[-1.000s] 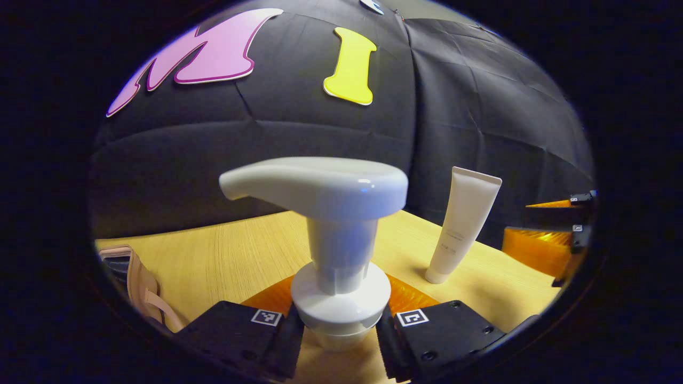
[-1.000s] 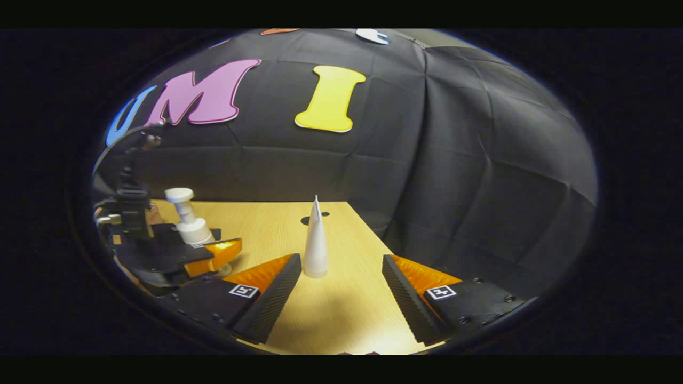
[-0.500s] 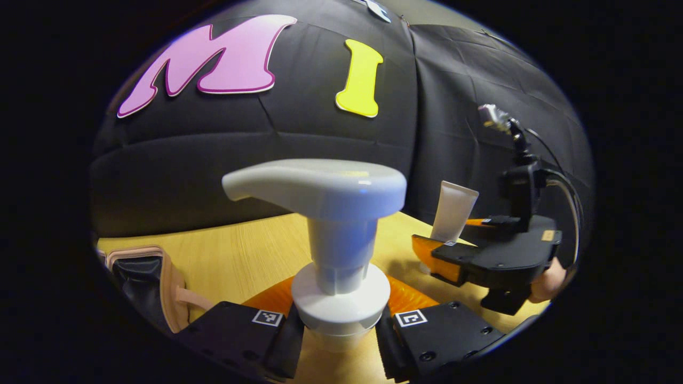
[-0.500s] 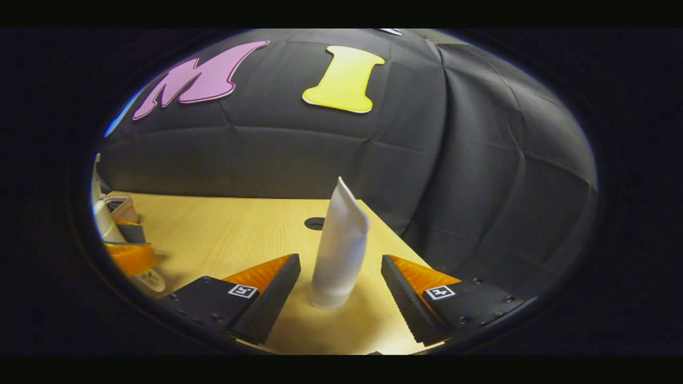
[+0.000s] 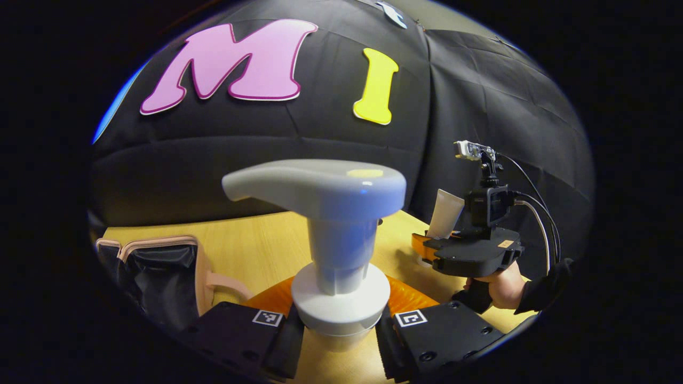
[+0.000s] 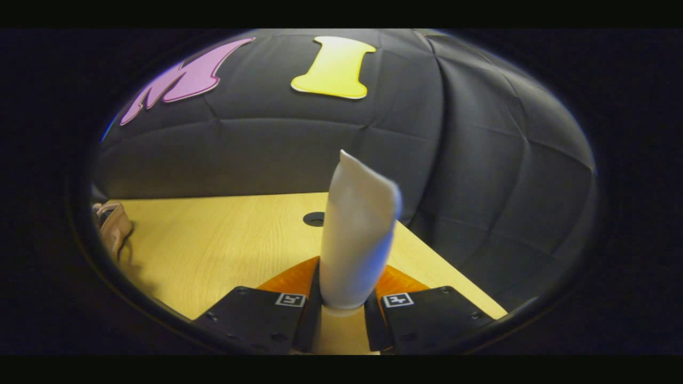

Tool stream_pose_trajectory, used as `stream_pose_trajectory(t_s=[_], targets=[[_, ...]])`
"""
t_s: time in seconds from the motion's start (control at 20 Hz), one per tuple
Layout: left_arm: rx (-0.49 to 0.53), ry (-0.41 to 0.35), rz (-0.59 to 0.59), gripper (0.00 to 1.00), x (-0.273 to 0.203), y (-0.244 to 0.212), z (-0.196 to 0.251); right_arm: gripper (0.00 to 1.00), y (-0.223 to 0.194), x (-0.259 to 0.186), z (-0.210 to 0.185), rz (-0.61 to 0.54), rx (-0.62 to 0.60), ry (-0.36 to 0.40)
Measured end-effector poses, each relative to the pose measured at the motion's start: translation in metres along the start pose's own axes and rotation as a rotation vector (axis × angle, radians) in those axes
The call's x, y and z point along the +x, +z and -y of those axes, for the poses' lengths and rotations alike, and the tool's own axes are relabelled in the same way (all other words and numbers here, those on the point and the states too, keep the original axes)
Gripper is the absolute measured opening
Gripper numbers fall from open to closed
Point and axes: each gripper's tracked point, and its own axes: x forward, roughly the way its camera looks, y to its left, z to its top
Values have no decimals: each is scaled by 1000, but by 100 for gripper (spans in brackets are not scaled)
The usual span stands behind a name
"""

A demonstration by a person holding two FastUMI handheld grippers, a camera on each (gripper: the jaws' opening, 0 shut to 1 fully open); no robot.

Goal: First open the suitcase, pack the skin care products into it, and then close the suitcase.

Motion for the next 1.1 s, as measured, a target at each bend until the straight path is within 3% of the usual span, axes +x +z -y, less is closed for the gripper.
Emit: stream_pose_trajectory(t_s=[0.2, 0.5, 0.65, 0.8, 0.9, 1.1], targets=[[24, 38, 29, 62, -28, 23, -20, 38, 26, -35, -21, 46, -58, 64], [-100, 148, 42, 61, -108, 46, -77, 37, 74, -108, -69, 116, -90, 184], [-93, 215, -20, 61, -155, 31, -117, 34, 87, -142, -99, 140, -105, 248], [-96, 277, -102, 61, -191, 16, -159, 37, 92, -172, -134, 132, -71, 330], [-86, 318, -153, 61, -201, 8, -185, 37, 99, -188, -154, 136, -48, 383], [-126, 315, -242, 61, -186, -11, -220, 37, 102, -211, -181, 149, -85, 453]])
